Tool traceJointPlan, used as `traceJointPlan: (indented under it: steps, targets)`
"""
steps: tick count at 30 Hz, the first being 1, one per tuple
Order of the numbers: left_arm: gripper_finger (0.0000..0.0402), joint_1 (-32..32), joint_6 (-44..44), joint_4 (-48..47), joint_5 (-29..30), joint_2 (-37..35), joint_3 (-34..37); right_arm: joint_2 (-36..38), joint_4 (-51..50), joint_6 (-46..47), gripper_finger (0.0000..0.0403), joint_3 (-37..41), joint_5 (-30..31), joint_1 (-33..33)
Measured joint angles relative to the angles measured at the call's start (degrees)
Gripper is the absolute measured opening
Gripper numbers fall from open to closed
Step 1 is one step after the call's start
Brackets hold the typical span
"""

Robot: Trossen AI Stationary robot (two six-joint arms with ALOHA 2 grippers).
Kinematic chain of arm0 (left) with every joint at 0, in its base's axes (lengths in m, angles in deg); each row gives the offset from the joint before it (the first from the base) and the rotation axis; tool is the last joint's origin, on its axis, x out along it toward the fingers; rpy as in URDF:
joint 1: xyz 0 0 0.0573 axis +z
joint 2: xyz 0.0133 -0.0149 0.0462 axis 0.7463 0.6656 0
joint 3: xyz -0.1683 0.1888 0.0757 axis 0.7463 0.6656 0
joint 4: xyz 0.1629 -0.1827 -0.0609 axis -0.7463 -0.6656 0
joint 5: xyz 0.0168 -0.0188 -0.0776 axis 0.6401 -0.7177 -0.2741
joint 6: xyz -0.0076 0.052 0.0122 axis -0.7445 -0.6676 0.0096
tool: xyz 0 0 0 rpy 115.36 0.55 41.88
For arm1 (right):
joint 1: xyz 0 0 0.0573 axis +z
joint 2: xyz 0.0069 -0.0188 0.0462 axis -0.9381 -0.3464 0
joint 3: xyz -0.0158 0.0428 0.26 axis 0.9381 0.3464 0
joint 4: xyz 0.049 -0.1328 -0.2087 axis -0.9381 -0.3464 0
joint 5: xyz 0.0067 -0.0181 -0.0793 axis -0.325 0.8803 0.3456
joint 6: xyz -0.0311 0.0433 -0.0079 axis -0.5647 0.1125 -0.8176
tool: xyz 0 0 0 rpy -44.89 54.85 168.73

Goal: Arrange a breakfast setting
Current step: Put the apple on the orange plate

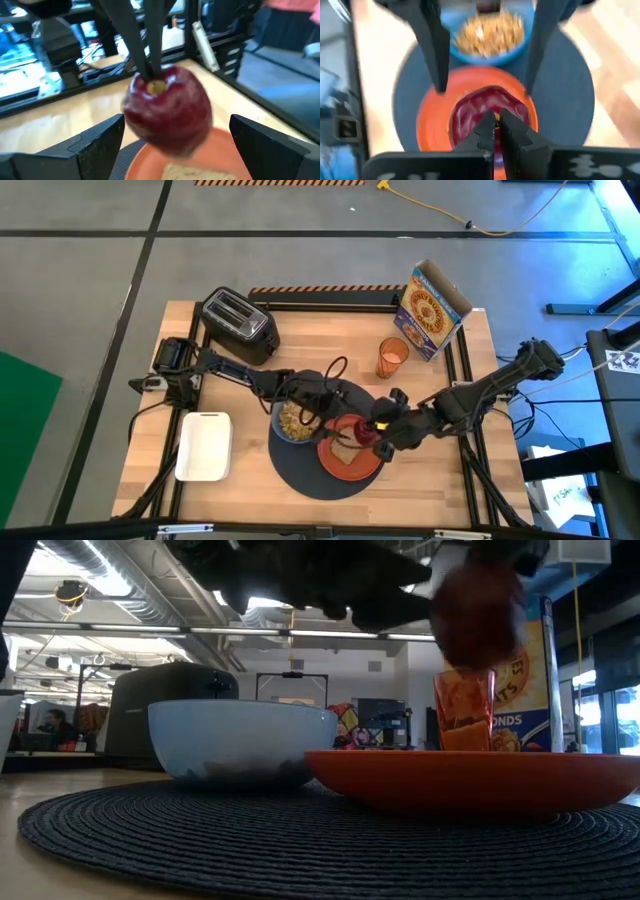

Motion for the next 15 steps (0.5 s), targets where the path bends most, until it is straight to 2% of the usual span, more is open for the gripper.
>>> traceJointPlan:
  steps: [6,11,15]
  targets:
    - [0.0357,1.4,-2.5,-5.1,2.7,0.0,0.0,-4.3,-3.6,1.9,0.0003,0.1,-4.6,1.8]
    - [0.0357,2.7,-3.2,-7.6,2.9,0.0,0.0,-7.4,-2.4,3.2,0.0003,0.1,-3.2,4.9]
    - [0.0357,3.4,-3.2,-8.5,6.1,0.0,0.0,-10.7,-2.2,4.8,0.0003,0.1,-1.3,7.4]
